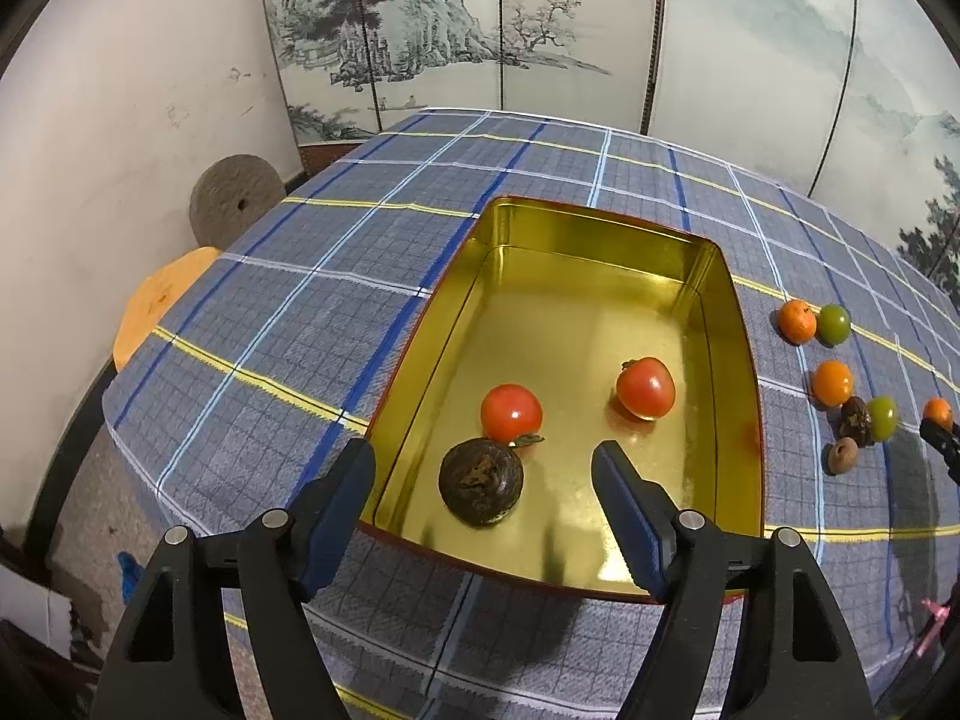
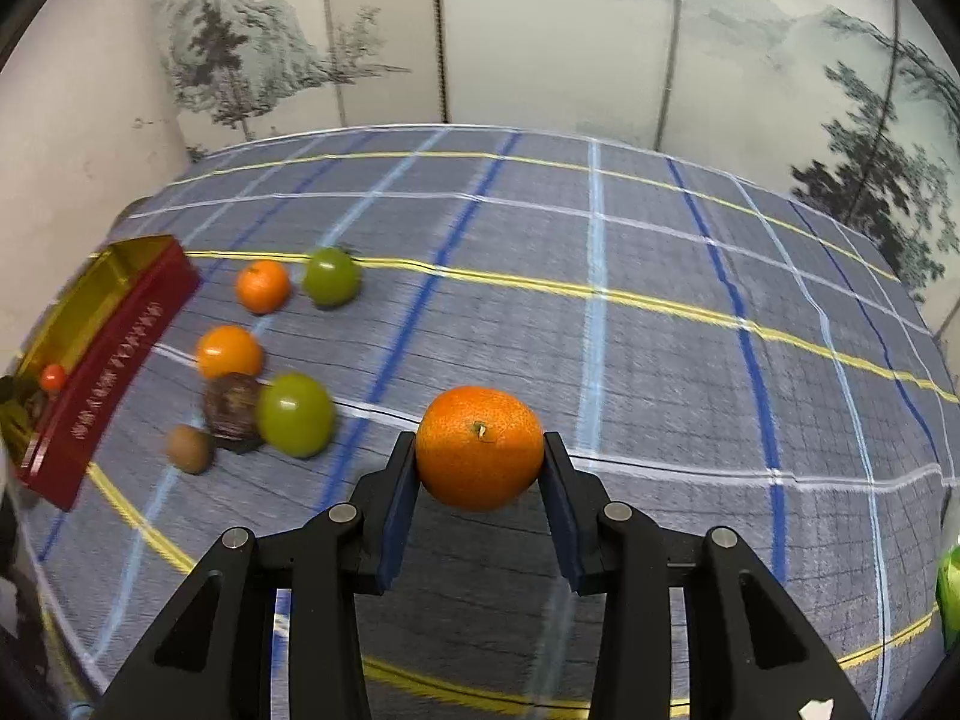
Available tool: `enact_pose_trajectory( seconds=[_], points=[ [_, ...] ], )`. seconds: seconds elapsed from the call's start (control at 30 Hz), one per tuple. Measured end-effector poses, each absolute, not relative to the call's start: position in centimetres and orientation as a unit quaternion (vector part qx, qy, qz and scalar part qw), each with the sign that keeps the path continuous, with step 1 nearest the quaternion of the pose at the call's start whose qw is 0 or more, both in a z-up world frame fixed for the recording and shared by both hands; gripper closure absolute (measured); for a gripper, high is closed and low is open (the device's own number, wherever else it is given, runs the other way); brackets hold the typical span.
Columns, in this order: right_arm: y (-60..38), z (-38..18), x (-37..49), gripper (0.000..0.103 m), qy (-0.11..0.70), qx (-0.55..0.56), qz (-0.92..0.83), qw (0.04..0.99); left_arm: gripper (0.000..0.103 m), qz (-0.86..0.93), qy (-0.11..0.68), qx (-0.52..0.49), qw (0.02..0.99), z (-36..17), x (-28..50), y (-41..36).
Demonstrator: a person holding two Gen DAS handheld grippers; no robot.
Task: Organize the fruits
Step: 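Carry the mandarin orange with the right gripper over the gold tin and lower it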
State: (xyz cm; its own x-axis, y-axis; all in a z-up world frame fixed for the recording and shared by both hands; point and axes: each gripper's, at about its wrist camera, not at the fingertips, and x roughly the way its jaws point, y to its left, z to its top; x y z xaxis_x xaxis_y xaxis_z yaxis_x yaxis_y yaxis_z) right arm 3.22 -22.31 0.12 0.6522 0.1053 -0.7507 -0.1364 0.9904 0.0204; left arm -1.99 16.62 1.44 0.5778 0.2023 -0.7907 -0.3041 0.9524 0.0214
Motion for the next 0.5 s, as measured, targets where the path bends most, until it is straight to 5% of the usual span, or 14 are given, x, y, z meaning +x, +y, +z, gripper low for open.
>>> enact_pose_trajectory(
  seconds=[0.5],
  points=[
    [-11.1,3.8,1.9,0.066,0.391,-0.04,0.226,0.891,0.028,0.167,0.429,-0.082,0.884,1.7,-3.6,18.4]
  ],
)
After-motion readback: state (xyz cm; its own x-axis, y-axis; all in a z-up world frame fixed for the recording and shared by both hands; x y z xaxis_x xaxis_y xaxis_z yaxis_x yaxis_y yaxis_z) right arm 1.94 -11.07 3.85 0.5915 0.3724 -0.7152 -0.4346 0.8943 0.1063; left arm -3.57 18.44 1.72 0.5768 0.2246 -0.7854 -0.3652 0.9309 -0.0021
